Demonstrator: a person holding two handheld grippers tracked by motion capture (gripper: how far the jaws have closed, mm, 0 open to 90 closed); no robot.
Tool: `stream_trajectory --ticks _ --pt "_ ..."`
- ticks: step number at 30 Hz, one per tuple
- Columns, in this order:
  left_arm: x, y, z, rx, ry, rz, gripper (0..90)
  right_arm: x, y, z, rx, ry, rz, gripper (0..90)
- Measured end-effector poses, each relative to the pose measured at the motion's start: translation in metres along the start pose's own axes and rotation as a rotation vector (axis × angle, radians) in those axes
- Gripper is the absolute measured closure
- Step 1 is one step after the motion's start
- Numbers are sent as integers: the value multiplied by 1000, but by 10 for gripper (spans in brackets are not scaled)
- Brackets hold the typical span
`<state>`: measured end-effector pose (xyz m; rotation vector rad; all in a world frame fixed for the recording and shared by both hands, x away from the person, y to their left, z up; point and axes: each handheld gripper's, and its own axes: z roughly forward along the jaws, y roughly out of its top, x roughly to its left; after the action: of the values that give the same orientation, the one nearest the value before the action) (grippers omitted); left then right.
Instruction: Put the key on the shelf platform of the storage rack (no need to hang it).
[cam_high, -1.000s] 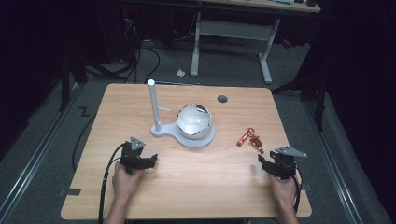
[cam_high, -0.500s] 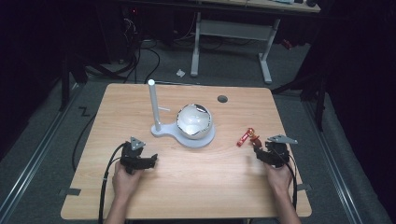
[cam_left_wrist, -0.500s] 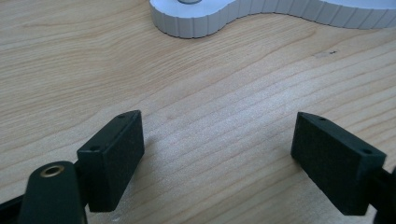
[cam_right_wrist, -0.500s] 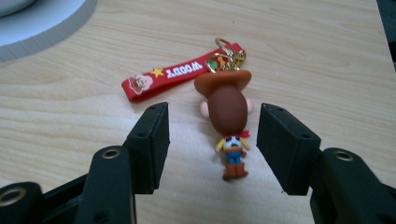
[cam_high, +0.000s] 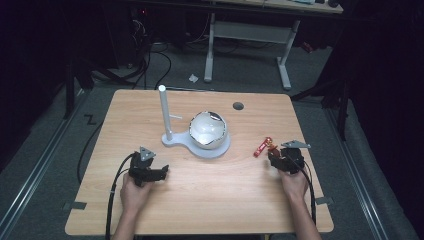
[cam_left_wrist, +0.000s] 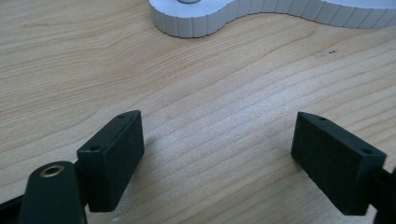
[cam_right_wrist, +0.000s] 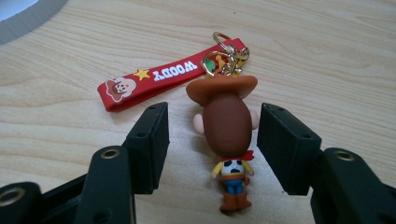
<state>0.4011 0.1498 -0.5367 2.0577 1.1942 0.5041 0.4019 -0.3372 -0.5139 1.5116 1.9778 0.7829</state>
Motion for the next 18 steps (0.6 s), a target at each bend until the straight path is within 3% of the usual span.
stream_trajectory --ticks 13,16,18 --pt "0 0 0 0 -1 -1 173 -5 -3 15 14 8 21 458" --pt "0 0 0 0 -1 -1 173 -7 -3 16 3 11 41 540" --pt "0 0 0 0 -1 -1 173 -7 -3 16 0 9 40 545"
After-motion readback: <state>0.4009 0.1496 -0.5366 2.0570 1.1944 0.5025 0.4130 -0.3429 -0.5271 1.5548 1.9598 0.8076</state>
